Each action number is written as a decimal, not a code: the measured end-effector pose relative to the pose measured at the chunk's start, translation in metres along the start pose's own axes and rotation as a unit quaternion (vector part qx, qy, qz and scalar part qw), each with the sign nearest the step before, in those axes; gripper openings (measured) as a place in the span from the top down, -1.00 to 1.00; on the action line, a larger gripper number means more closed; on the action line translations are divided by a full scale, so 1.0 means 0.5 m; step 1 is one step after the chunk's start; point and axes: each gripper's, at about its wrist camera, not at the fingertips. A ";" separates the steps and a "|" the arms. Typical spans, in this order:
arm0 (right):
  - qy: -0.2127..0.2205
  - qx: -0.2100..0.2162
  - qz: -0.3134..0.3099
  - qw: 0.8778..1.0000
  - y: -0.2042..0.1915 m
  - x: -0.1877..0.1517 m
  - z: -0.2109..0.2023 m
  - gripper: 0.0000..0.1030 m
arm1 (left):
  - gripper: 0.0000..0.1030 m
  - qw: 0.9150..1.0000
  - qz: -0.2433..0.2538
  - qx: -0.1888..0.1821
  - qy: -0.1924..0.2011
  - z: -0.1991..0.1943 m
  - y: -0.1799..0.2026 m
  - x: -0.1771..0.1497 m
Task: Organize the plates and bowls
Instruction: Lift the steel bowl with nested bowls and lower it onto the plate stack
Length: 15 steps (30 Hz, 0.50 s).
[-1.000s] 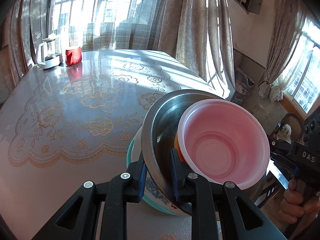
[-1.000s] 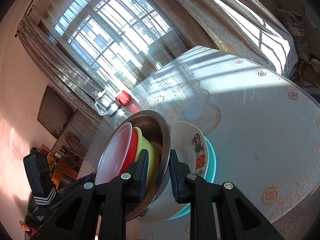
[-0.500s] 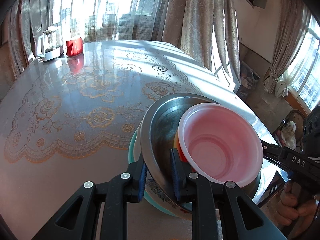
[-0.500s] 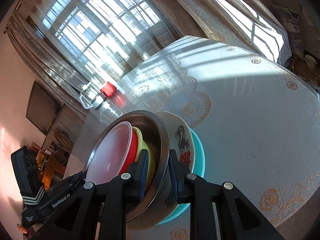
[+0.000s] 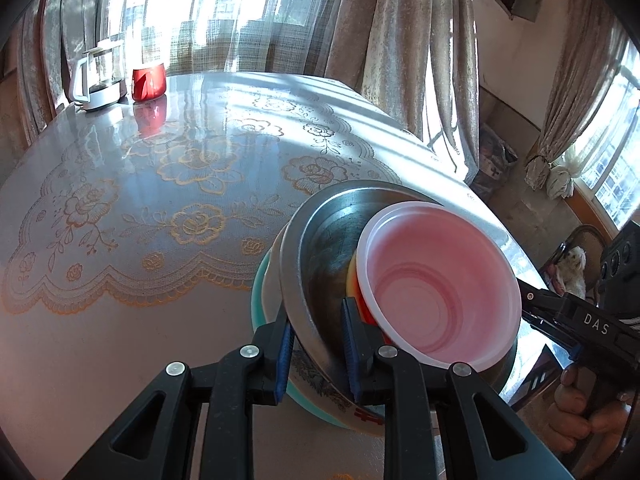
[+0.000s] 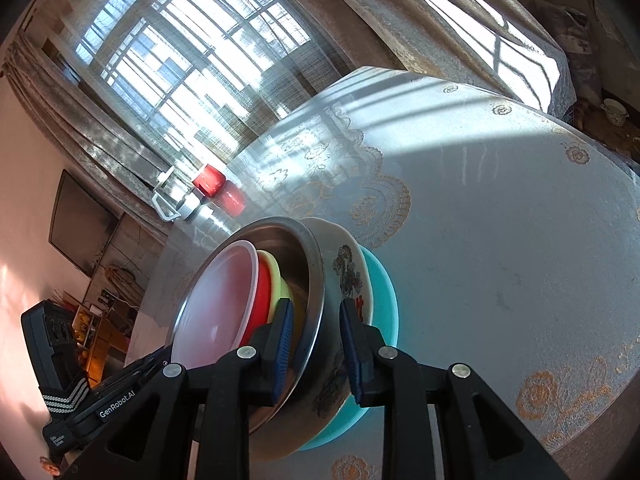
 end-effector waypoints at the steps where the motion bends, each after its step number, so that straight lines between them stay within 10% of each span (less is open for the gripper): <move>1: -0.001 0.003 0.001 1.000 0.001 -0.002 -0.002 0.48 | 0.56 1.000 -0.001 -0.001 0.001 -0.001 0.000 0.000; 15: 0.004 0.009 -0.002 1.000 -0.003 -0.018 -0.004 0.68 | 0.51 1.000 0.010 0.018 0.013 -0.012 0.012 -0.010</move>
Point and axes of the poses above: each gripper's, at about its wrist camera, not at the fingertips, and z roughly the way its jaws point, y to its right, x to its top, and after that the axes turned 12 degrees about z, right-handed
